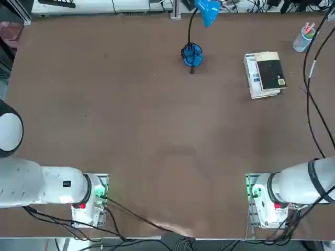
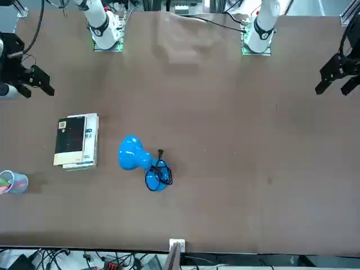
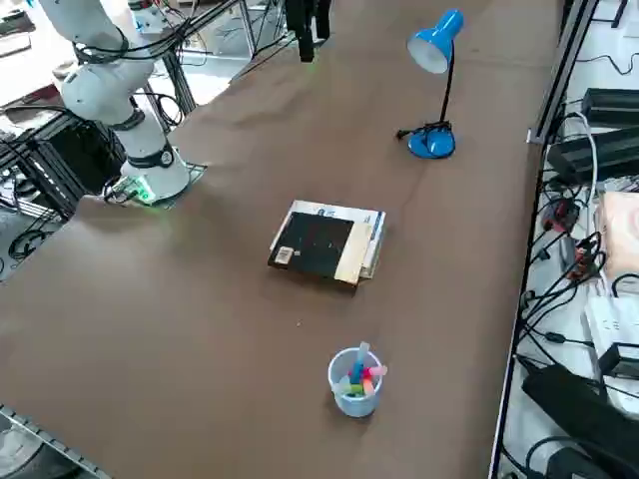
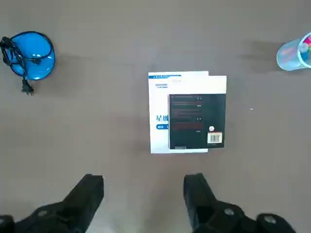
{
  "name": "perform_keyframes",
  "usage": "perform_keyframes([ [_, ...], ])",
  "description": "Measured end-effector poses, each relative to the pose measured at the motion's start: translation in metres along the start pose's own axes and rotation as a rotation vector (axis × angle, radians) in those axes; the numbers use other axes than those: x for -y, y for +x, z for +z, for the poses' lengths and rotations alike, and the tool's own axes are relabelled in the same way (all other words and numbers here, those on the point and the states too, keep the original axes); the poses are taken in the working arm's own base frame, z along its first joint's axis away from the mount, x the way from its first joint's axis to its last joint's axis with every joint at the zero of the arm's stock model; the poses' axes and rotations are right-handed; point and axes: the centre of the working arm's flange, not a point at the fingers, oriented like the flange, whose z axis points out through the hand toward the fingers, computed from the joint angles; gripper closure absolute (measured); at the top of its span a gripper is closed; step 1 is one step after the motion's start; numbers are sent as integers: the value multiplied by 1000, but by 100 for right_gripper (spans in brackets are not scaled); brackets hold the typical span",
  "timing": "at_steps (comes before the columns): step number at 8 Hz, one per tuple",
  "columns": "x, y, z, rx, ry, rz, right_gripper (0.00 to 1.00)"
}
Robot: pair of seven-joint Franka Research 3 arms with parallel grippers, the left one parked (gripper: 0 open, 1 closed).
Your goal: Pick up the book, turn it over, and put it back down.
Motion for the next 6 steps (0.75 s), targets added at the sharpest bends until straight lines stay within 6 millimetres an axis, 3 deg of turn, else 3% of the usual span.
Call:
perform_keyframes([
  [6,-24,-1,0,-1,3,43,0],
])
